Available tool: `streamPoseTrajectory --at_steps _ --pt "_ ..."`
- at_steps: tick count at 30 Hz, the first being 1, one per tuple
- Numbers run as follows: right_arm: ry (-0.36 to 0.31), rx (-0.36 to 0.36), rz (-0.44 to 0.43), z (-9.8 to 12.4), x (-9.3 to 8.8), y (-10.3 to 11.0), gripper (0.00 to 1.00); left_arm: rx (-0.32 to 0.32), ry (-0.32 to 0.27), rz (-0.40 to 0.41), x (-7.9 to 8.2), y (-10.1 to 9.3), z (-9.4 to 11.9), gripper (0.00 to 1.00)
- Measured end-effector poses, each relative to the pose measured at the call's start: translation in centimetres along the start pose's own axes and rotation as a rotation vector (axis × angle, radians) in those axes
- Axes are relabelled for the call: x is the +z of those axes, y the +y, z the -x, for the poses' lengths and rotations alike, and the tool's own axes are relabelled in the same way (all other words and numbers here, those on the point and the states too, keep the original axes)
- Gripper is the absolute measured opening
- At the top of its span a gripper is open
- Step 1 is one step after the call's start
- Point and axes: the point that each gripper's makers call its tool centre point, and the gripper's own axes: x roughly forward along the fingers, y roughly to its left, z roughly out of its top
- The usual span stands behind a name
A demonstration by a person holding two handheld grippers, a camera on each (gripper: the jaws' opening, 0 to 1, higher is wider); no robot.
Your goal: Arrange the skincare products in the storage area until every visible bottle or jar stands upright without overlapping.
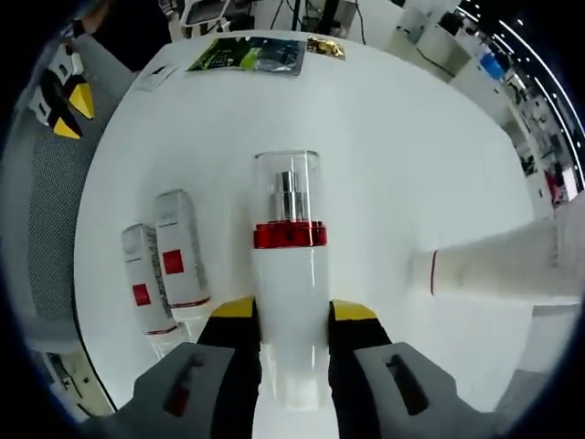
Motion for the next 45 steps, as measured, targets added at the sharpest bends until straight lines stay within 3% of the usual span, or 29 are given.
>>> streamPoseTrajectory --at_steps 9,17,25,35,45 --pt "-0.091 -0.075 -0.077 2.5 -0.4 -0.3 0.24 0.002 -0.002 -0.009 0.1 0.0 0.0 0.15" --pt "-0.254 -0.144 -0.212 6.1 0.9 -0.7 0.24 0.010 -0.004 -0.016 0.2 0.1 0.0 0.15" --pt "-0.377 -0.201 -0.283 9.9 2.1 -0.6 0.24 0.033 -0.017 -0.007 0.4 0.5 0.2 0.15" --pt "-0.576 -0.221 -0.456 13.5 3.0 0.4 0.24 0.063 -0.048 -0.007 0.9 1.0 0.6 0.15" --pt "-0.775 -0.188 -0.600 15.4 3.8 3.4 0.24 0.096 -0.069 -0.002 1.3 1.6 0.9 0.15"
